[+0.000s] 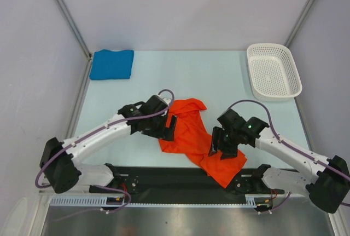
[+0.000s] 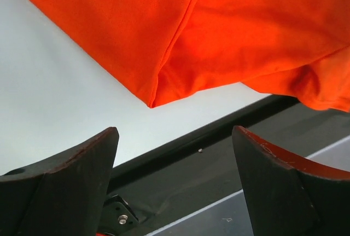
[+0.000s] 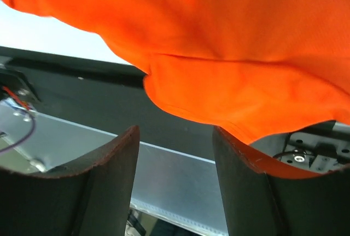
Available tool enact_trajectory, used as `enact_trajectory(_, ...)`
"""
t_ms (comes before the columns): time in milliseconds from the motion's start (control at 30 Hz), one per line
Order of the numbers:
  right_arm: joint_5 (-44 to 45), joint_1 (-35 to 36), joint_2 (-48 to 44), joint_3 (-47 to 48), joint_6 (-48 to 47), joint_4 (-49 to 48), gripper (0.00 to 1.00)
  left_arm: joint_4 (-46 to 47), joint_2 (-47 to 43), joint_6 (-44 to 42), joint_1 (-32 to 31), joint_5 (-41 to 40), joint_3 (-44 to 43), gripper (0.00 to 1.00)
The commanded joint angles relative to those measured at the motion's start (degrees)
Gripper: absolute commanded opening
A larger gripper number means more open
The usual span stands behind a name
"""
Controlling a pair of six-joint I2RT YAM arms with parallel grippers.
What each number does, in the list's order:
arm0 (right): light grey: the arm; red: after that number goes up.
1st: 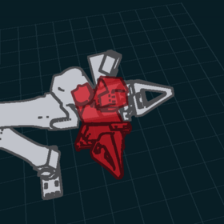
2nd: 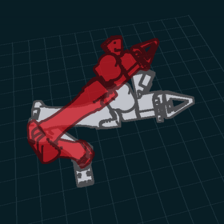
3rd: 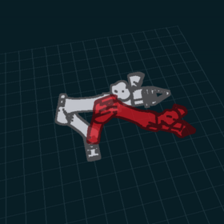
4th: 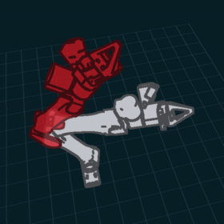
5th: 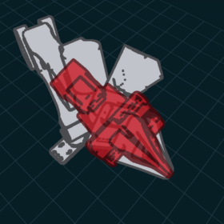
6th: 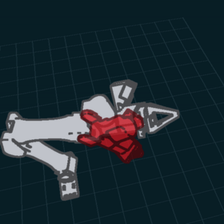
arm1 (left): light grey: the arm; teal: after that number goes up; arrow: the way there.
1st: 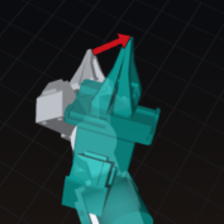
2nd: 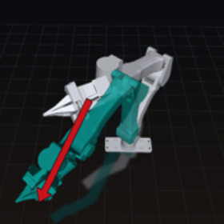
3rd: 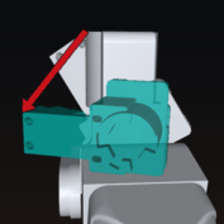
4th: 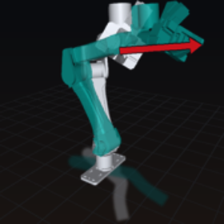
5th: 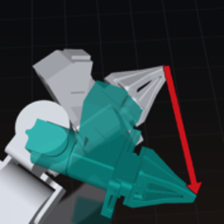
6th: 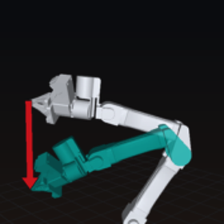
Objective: Fold and stack the t-shirts
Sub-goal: Flatten the tshirt out
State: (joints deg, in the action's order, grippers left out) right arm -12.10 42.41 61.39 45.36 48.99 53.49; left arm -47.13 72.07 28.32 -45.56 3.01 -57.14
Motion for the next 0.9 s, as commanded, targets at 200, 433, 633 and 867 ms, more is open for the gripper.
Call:
enact_trajectory(200,7.35,1.62,-2.32,-6.25,5.59,-3.66,0.6,3.63,17.21,-1.94,-4.54,-8.45,-7.1,0.78)
enact_trajectory(433,2.61,-2.77,1.8,-9.94,3.22,-10.86,0.58,4.25,24.95,-5.37,-4.54,-10.65,-10.7,0.74)
enact_trajectory(633,1.82,-6.55,10.67,-7.49,-2.58,-14.73,0.54,4.5,29.7,-6.78,-3.93,-12.5,-11.06,0.62)
enact_trajectory(867,1.81,-8.66,23.06,-0.02,-8.64,-16.93,0.39,6.44,30.94,-7.93,0.64,-11.01,-8.07,0.4)
